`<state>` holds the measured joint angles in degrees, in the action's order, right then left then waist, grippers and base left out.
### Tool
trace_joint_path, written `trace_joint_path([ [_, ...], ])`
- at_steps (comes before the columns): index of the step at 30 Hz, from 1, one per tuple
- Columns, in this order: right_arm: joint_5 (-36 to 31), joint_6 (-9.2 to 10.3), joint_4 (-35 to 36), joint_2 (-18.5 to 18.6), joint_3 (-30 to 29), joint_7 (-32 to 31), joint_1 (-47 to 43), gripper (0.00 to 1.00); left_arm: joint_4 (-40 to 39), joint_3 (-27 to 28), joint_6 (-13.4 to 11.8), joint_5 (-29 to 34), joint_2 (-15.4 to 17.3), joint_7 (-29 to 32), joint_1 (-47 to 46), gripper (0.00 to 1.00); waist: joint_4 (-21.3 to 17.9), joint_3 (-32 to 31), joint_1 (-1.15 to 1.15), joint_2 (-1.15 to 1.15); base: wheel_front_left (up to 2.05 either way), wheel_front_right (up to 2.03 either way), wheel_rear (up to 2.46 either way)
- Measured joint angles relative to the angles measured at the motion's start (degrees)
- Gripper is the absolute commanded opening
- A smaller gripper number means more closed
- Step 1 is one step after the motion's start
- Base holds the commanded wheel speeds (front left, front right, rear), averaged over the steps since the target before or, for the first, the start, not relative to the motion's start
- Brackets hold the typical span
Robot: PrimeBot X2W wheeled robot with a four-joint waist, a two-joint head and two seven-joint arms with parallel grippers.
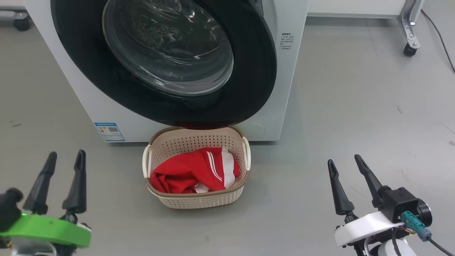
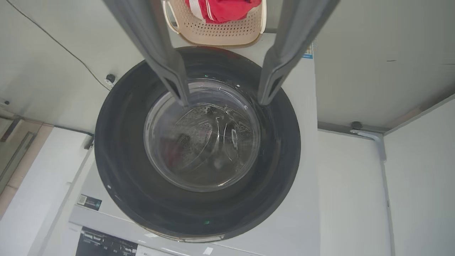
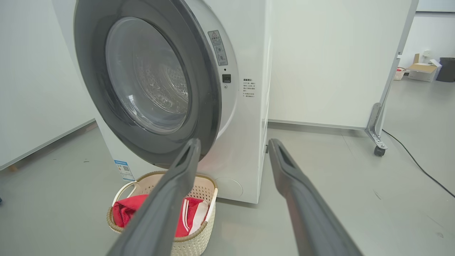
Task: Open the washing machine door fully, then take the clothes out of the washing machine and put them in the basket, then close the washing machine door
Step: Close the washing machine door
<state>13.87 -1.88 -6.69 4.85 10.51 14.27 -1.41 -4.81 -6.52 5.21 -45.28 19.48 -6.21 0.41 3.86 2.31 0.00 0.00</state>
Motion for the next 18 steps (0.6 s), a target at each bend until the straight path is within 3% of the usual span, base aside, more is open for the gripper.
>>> trace_joint_path([
  [4, -0.19, 0.04, -0.1, 0.16, 0.0, 0.0, -1.1, 1.0, 0.86, -2.5, -3.76, 7.84, -0.56, -1.9, 3.23, 1.0, -0.24, -1.17, 0.0, 0.0, 0.0, 0.0, 0.0],
  [10, -0.33, 0.54, -0.42, 0.2, 0.14, 0.0, -3.05, 1.0, 2.37, -5.57, -8.6, 12.58, -1.52, -2.96, 7.23, 1.0, -0.92, -2.77, 0.0, 0.0, 0.0, 0.0, 0.0],
  [13, -0.33, 0.59, -0.47, 0.18, 0.19, 0.0, -3.89, 1.0, 2.41, -6.82, -10.25, 13.35, -2.68, -3.46, 8.15, 1.0, -1.32, -3.33, 0.0, 0.0, 0.0, 0.0, 0.0],
  [18, -0.33, 1.14, -0.43, 0.14, 0.13, 0.0, -5.32, 1.0, 2.34, -8.2, -10.72, 14.73, -4.07, -3.54, 8.54, 1.0, -1.71, -3.81, 0.0, 0.0, 0.0, 0.0, 0.0],
])
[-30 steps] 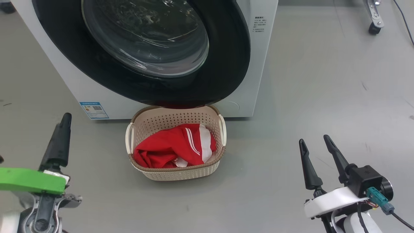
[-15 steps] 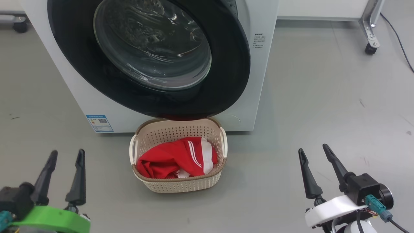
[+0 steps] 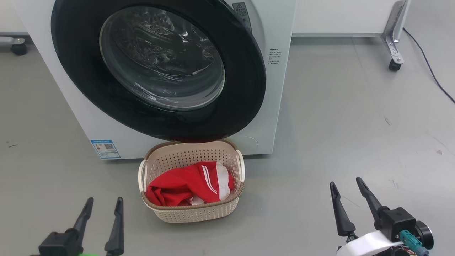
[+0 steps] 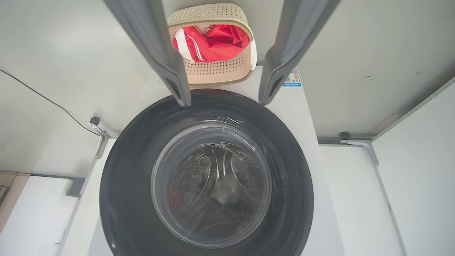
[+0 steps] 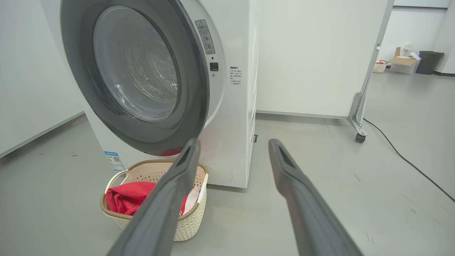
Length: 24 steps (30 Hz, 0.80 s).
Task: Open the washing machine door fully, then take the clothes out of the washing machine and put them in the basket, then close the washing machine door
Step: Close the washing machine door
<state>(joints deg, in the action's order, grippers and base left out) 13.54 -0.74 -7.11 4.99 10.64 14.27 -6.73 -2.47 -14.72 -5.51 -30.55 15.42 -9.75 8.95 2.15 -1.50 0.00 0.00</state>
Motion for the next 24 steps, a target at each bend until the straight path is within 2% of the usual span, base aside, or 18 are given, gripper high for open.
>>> trace_joint_path([
  [17, 0.0, 0.4, 0.97, -0.1, 0.4, 0.0, -0.83, 1.0, -0.01, -0.35, -0.76, 2.13, -3.54, -0.49, 1.57, 1.0, -0.21, -0.26, 0.0, 0.0, 0.0, 0.0, 0.0],
  [24, 0.0, 0.41, 1.3, -0.09, 0.53, -0.02, -0.83, 1.0, 0.02, -0.23, -0.82, 3.52, -4.01, -0.49, 1.9, 1.0, -0.29, -0.29, 0.0, 0.0, 0.0, 0.0, 0.0],
])
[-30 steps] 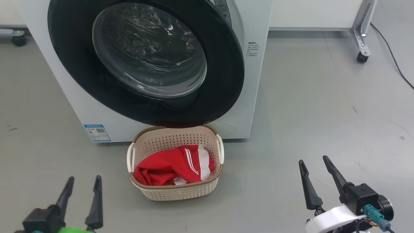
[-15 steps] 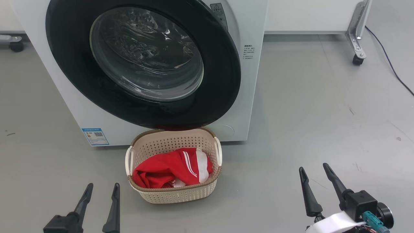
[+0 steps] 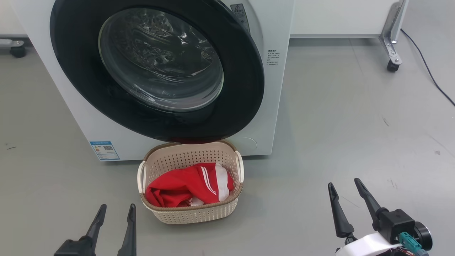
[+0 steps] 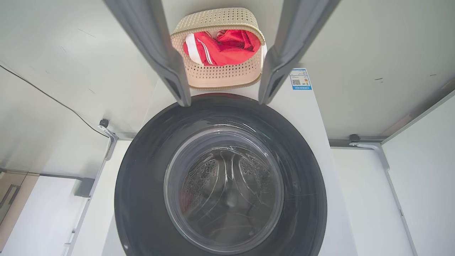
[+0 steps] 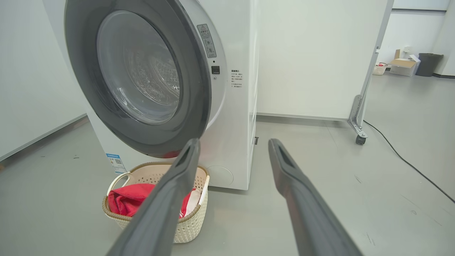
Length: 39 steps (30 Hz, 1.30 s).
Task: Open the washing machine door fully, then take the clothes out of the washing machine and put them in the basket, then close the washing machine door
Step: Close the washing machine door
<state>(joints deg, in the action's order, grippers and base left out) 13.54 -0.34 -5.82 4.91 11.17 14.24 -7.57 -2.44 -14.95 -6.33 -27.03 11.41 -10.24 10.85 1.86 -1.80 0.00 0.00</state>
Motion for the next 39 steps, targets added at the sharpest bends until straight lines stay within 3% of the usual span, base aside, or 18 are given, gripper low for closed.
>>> trace_joint_path([
  [9, 0.0, 0.04, 0.52, 0.01, 0.02, -0.07, 0.0, 1.0, -0.02, -0.07, -0.02, 1.42, -0.51, 0.01, 0.0, 1.0, -0.09, -0.08, 0.0, 0.0, 0.0, 0.0, 0.0],
  [10, 0.0, 0.05, 0.6, 0.01, 0.01, -0.07, 0.0, 0.71, -0.03, -0.07, -0.02, 1.55, -0.53, 0.02, 0.0, 1.0, -0.11, -0.09, 0.0, 0.0, 0.0, 0.0, 0.0],
  [12, 0.01, 0.08, 0.73, 0.01, -0.07, -0.07, -0.01, 0.0, -0.05, 0.0, -0.08, 1.81, -0.62, 0.02, 0.0, 1.0, -0.15, -0.08, 0.0, 0.0, 0.0, 0.0, 0.0],
  [30, 0.04, -0.11, 1.15, 0.83, 0.02, -0.77, 0.06, 0.0, -0.8, 0.54, -0.45, 3.63, -2.03, 0.09, -0.01, 1.0, 0.2, 0.46, 0.0, 0.0, 0.0, 0.0, 0.0],
  [39, -0.01, -0.6, 1.22, 2.94, -0.9, -1.89, 2.13, 0.0, -0.98, -0.87, -0.46, 5.16, -2.9, 0.63, -0.31, 1.0, 2.71, 0.83, 0.0, 0.0, 0.0, 0.0, 0.0],
])
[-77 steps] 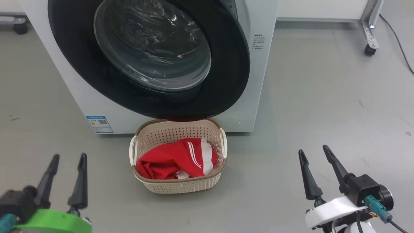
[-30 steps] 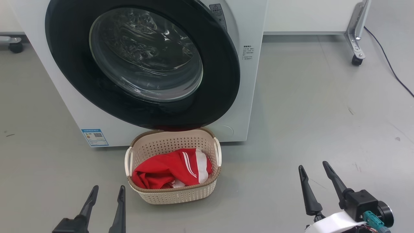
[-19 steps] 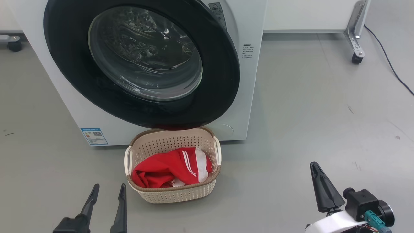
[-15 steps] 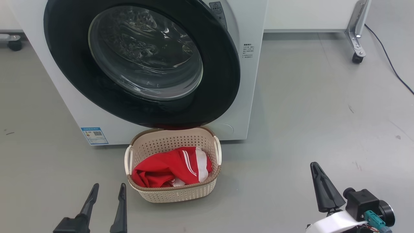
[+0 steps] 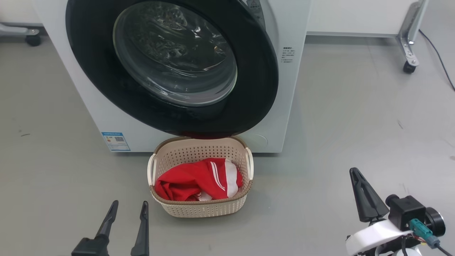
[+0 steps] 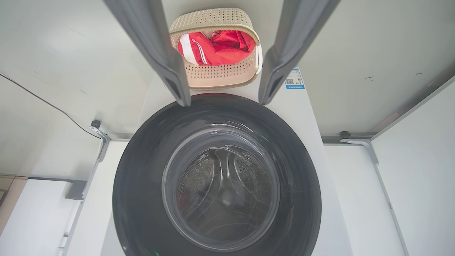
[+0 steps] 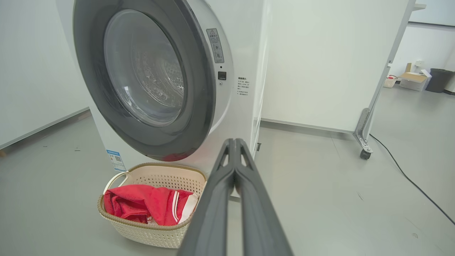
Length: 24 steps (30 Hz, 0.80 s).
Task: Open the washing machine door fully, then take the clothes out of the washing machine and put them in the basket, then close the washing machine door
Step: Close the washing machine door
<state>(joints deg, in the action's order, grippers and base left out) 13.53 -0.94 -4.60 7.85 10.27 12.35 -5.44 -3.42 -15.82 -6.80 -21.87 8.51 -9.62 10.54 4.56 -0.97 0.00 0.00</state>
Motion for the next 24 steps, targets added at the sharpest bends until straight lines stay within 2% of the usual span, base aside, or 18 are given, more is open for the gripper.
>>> trace_joint_path([
  [19, 0.0, -2.57, -1.37, 3.1, -0.54, -4.0, 14.05, 0.0, -2.14, -2.8, 0.0, 1.9, -1.25, -0.05, -5.67, 1.0, 8.21, 5.41, 0.0, 0.0, 0.0, 0.0, 0.0],
  [24, 0.21, -4.1, -2.34, 3.79, 0.64, -6.47, 19.13, 0.0, -2.48, -2.97, 0.0, 2.01, -1.79, -0.12, -6.56, 1.0, 10.64, 7.46, 0.0, 0.0, 0.0, 0.0, 0.0],
])
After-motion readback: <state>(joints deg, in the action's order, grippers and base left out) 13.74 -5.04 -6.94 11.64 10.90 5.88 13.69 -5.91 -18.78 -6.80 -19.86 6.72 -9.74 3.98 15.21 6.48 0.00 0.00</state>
